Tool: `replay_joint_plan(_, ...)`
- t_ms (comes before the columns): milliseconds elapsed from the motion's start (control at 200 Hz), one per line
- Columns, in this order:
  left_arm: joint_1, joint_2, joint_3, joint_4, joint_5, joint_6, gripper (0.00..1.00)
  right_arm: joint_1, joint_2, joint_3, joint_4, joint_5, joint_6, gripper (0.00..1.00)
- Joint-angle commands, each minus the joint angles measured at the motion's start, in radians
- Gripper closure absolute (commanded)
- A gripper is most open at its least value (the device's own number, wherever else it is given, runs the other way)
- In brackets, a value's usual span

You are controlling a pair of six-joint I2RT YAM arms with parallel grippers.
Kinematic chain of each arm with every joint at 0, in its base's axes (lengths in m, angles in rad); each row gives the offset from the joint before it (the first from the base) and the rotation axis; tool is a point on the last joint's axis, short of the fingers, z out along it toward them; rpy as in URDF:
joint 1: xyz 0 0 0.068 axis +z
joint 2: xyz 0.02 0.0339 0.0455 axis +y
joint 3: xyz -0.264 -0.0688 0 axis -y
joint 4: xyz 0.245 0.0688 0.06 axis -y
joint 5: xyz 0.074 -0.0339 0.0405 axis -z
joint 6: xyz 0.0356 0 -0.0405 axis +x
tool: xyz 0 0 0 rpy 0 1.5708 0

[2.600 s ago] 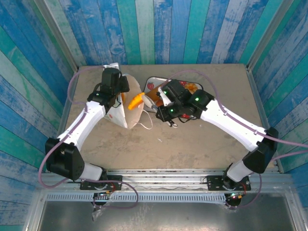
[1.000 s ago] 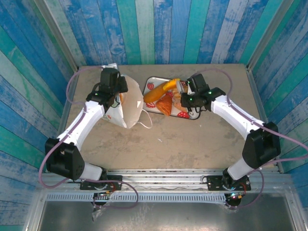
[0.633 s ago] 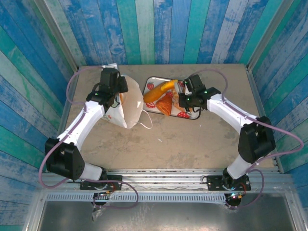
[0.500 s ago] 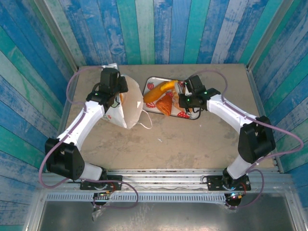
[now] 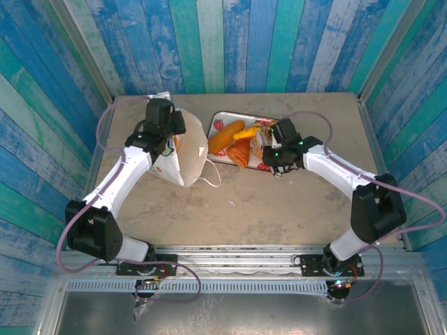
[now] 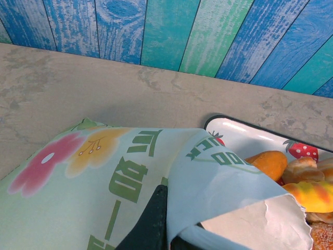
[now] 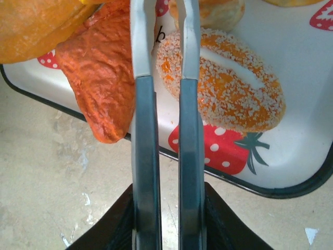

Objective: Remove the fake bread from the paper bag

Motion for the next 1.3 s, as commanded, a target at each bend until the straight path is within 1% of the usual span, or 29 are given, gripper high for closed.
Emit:
replay_joint_plan(0, 0.004, -0.017, 0.007, 0.012, -0.001, 0.006, 0.93, -0.002, -0.044, -0.016, -0.04, 0.009, 0.014, 0.65)
replay_joint_plan(105, 0.004, -0.019, 0.01, 0.012, -0.002, 0.004, 0.93, -0.002, -0.054, -0.022, -0.048, 0.015, 0.017, 0.6)
replay_joint_plan(326, 0.004, -0.028, 0.01, 0.009, -0.002, 0.006, 0.93, -0.003, -0.074, -0.045, -0.061, 0.015, 0.029, 0.59)
replay_joint_plan(436, 0.004, -0.032, 0.009, 0.009, -0.005, 0.007, 0.93, -0.003, -0.1, -0.058, -0.071, 0.003, 0.034, 0.57)
replay_joint_plan(636, 0.004, -0.03, 0.01, 0.01, -0.004, 0.01, 0.93, -0.003, -0.17, -0.062, -0.084, -0.044, 0.042, 0.56)
replay_joint_plan(836, 0.004, -0.029, 0.006, 0.007, -0.001, 0.024, 0.93, -0.003, -0.213, -0.031, -0.122, -0.085, 0.059, 0.57)
replay_joint_plan(982, 0.004, -0.032, 0.004, 0.006, 0.001, 0.037, 0.93, 0.004, -0.241, 0.005, -0.143, -0.164, 0.069, 0.58)
replay_joint_plan(1162, 0.004, -0.039, -0.001, -0.002, 0.0, 0.055, 0.94, 0.056, -0.262, 0.092, -0.162, -0.27, 0.077, 0.58)
replay_joint_plan(1267, 0.004, -0.045, -0.004, 0.0, 0.0, 0.062, 0.94, 0.103, -0.252, 0.164, -0.176, -0.296, 0.075, 0.57)
replay_joint_plan(1292, 0.004, -0.045, -0.005, -0.001, -0.001, 0.065, 0.94, 0.145, -0.248, 0.18, -0.181, -0.296, 0.073, 0.57)
